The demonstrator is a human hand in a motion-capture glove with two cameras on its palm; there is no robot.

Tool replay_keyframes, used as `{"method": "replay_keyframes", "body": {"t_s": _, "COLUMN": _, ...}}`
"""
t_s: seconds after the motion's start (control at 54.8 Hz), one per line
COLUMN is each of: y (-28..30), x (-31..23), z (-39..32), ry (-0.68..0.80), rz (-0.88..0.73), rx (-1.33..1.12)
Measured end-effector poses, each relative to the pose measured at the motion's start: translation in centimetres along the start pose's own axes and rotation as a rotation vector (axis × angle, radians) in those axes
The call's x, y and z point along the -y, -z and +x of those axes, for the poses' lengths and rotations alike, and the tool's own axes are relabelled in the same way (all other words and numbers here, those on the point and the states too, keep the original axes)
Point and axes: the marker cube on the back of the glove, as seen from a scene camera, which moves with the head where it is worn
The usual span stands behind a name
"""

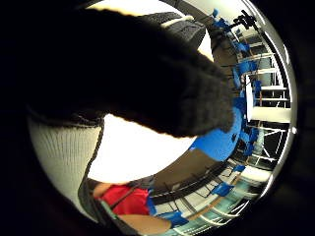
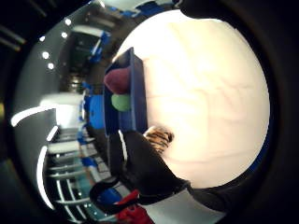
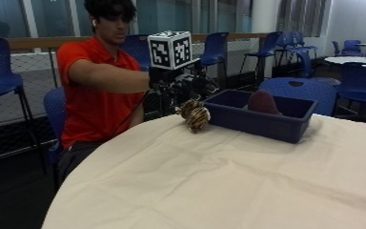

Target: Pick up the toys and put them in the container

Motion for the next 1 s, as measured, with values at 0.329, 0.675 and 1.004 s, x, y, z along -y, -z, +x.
{"method": "replay_keyframes", "body": {"t_s": 0.329, "y": -5.5, "x": -3.3, "z": 2.6, "ry": 0.056, "rz": -0.082, "rx": -0.074}}
{"method": "replay_keyframes", "body": {"t_s": 0.675, "y": -11.2, "x": -9.3, "z": 7.8, "ry": 0.076, "rz": -0.086, "rx": -0.123}}
{"method": "replay_keyframes", "body": {"t_s": 1.004, "y": -9.6, "x": -11.6, "z": 12.3, "ry": 0.091, "rz": -0.007, "rx": -0.095}}
